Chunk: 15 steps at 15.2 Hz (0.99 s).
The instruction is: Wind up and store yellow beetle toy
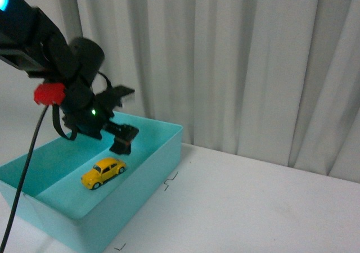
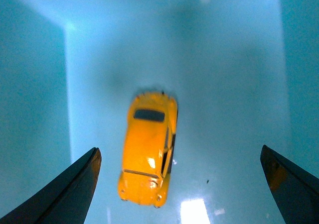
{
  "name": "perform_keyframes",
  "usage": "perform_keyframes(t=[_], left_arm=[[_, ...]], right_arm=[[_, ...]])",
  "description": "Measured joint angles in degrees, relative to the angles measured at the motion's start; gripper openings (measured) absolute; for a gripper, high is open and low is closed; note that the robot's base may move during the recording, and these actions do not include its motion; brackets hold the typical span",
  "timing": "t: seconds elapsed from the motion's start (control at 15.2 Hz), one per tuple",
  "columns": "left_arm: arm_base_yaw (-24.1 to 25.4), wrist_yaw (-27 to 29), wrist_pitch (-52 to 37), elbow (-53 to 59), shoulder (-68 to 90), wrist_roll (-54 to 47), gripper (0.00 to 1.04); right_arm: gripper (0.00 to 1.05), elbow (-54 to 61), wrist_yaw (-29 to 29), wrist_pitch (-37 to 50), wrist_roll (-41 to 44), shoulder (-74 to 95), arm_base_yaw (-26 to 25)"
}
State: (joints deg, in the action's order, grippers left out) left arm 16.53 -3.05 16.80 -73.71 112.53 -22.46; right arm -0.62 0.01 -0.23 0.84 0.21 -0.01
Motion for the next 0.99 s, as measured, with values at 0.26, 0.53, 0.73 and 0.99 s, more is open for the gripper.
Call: perform_keyframes(t=[0.26, 0.53, 0.73, 0.99], left_arm=[[1.9, -5.7, -3.4, 12.3, -25.6, -1.6, 0.98], [-2.5, -8.1, 1.0, 22.0, -53.3, -1.9, 0.98], [-0.9, -12.1, -6.2, 31.8, -74.0, 4.8, 0.88], [-4.1, -9.7, -17.9, 47.8, -87.3, 19.4, 0.49]], right_arm=[[0.98, 0.0, 0.0, 0.0, 0.0, 0.0, 0.0], [0.98, 0.0, 0.0, 0.0, 0.0, 0.0, 0.0], [0.98, 0.0, 0.0, 0.0, 0.0, 0.0, 0.0], [0.98, 0.0, 0.0, 0.0, 0.0, 0.0, 0.0]])
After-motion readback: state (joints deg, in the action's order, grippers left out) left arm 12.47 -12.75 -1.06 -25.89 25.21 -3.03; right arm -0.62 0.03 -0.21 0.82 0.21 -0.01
